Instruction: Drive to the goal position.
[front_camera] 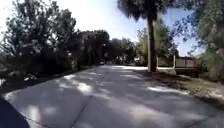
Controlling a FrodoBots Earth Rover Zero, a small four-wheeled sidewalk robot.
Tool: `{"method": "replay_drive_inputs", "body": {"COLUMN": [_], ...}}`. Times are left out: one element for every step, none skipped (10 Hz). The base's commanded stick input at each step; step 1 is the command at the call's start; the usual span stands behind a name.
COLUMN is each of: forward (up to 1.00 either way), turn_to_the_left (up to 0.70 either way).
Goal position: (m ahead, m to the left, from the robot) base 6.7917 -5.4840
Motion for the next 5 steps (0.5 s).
{"method": "replay_drive_inputs", "body": {"forward": [0.70, 0.70, 0.70, 0.70, 0.70], "turn_to_the_left": [0.00, 0.00, 0.00, 0.00, 0.00]}}
